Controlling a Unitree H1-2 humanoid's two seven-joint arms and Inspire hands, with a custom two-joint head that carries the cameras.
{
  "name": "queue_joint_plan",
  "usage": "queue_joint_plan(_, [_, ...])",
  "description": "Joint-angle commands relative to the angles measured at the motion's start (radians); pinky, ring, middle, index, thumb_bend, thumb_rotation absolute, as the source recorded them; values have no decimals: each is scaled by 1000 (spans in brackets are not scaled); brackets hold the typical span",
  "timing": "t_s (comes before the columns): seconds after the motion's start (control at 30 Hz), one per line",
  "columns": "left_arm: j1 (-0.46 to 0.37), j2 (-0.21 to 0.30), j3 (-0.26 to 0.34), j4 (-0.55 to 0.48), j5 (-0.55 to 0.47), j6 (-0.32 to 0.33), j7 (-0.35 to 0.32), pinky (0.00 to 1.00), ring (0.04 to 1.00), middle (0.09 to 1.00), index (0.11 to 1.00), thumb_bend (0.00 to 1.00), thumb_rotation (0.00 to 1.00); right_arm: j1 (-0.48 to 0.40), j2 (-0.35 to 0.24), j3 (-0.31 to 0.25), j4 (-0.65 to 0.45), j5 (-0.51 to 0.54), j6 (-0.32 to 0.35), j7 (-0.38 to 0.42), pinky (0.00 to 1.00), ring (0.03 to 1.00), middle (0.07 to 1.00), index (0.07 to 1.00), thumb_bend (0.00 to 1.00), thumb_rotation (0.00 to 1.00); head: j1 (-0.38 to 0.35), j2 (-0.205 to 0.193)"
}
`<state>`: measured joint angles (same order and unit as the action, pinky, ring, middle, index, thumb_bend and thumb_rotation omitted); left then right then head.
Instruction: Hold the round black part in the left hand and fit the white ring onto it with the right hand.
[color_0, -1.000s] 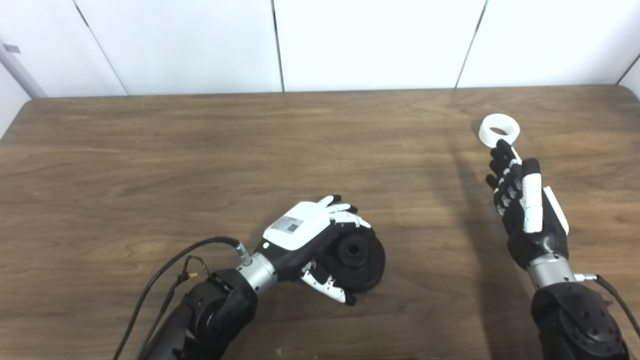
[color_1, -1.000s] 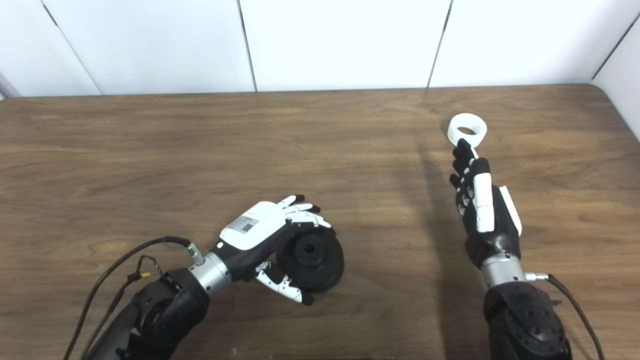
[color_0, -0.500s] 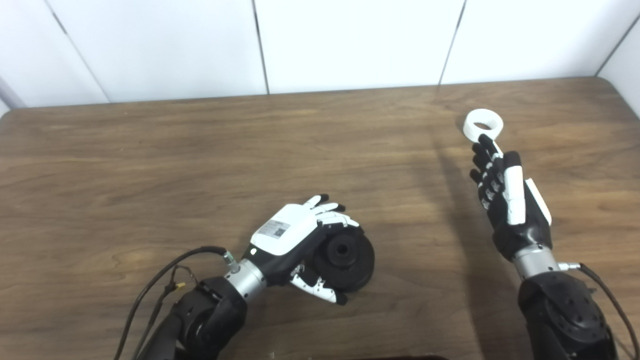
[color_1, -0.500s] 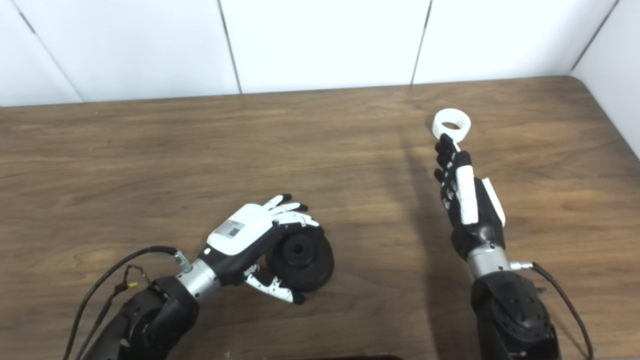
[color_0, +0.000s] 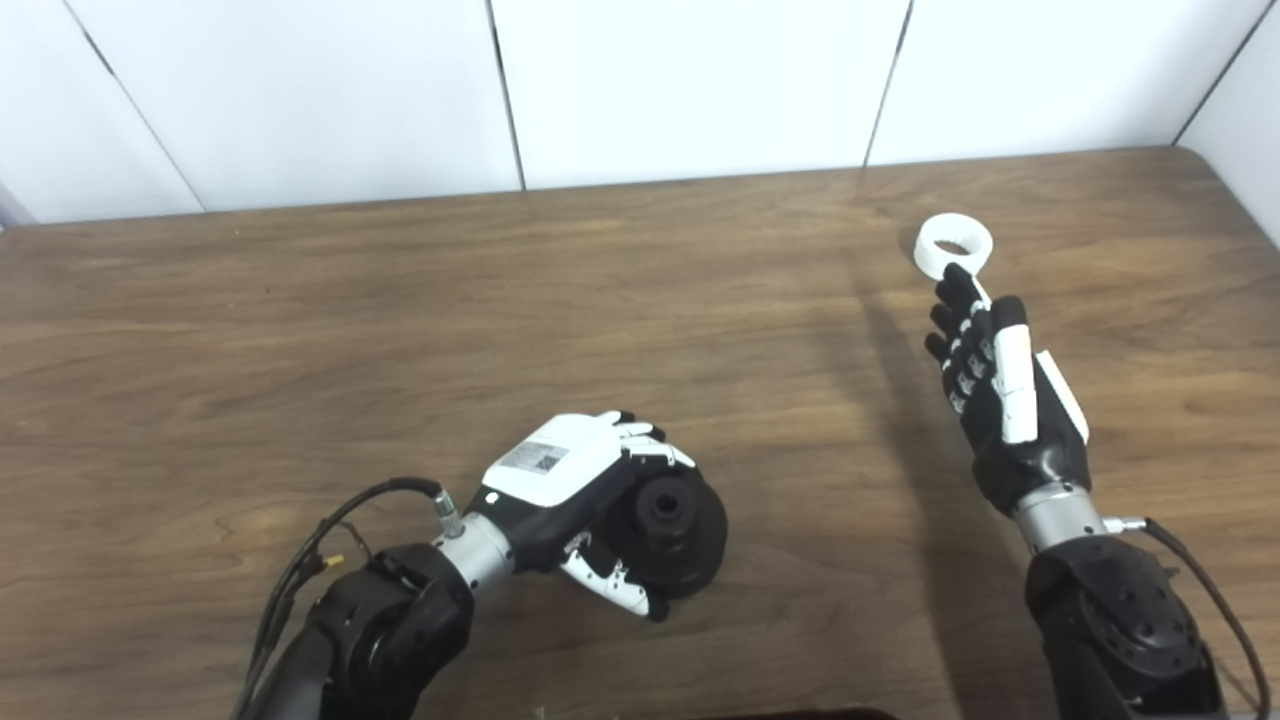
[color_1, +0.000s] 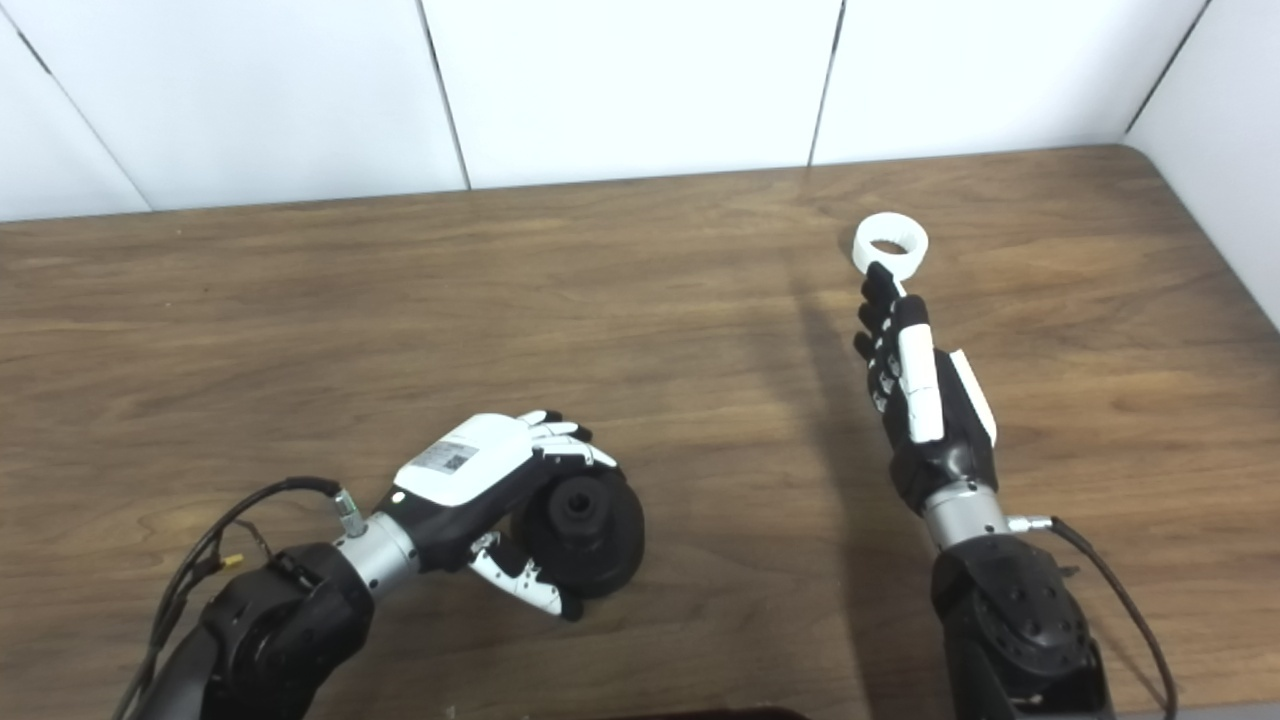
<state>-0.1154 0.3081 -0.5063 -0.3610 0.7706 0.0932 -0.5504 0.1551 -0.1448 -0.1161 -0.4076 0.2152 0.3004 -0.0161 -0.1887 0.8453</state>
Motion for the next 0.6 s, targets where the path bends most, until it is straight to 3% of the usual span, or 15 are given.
queue_joint_plan(0.0, [6, 28, -9, 19, 38, 35, -57, 959, 905, 809, 482, 526, 66, -22, 16, -7, -28, 3, -43, 5, 1000, 1000, 994, 983, 667, 1000, -1, 1])
queue_joint_plan(0.17, [14, 23, -10, 28, 46, 39, -43, 968, 906, 812, 482, 526, 65, -17, 16, -5, -25, 2, -50, 9, 1000, 1000, 992, 984, 661, 1000, -9, -23])
queue_joint_plan(0.57, [22, 27, -17, 37, 63, 19, -19, 970, 909, 812, 482, 526, 65, -8, 9, -1, -19, -13, -67, 17, 1000, 1000, 998, 990, 666, 1000, -32, -37])
